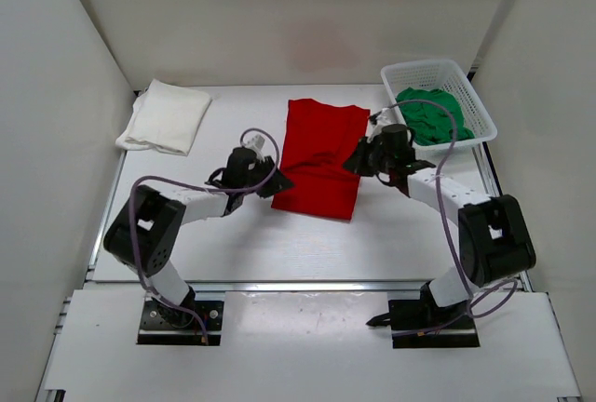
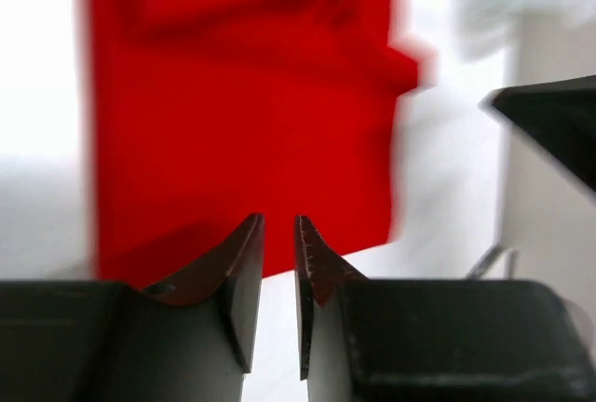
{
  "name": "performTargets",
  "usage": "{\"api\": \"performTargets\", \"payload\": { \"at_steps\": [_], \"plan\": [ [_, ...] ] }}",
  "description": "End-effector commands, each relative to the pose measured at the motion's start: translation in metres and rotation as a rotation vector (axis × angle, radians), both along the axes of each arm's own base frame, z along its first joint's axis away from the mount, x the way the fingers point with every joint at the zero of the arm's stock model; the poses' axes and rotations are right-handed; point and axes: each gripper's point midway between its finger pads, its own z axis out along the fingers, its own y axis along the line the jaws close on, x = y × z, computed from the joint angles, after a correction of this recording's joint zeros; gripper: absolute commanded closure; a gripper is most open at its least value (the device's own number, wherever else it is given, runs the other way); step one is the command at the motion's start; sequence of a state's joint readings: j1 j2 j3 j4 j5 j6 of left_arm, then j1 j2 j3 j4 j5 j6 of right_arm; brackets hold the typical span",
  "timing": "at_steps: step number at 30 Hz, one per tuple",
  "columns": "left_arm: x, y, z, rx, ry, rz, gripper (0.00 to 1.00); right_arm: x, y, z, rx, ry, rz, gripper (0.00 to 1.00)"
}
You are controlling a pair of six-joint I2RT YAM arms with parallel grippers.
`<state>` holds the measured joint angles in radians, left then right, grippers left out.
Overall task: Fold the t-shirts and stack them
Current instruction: Fold the folded rectangular tshirt in 1/3 of the way
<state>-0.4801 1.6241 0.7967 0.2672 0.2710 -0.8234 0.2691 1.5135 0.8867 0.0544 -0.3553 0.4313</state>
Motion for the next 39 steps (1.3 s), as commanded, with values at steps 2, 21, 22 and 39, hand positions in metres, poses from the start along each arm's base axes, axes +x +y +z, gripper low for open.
{"api": "performTargets", "payload": {
  "at_steps": [2,21,22,39],
  "plan": [
    [-0.027,0.018,-0.066,0.036,0.151,0.005,0.71,-0.015,0.036,-0.04,-0.086,0.05,0.113,1.0],
    [-0.102,0.031,-0.071,0.04,0.146,-0.065,0.7,0.001,0.079,-0.085,-0.234,0.085,0.133,0.99],
    [-0.102,0.031,-0.07,0.039,0.141,-0.064,0.7,-0.003,0.078,-0.087,-0.249,0.07,0.127,1.0],
    [-0.099,0.023,-0.067,0.057,0.116,-0.072,0.7,-0.016,0.102,-0.089,-0.179,0.091,0.204,1.0]
  ]
}}
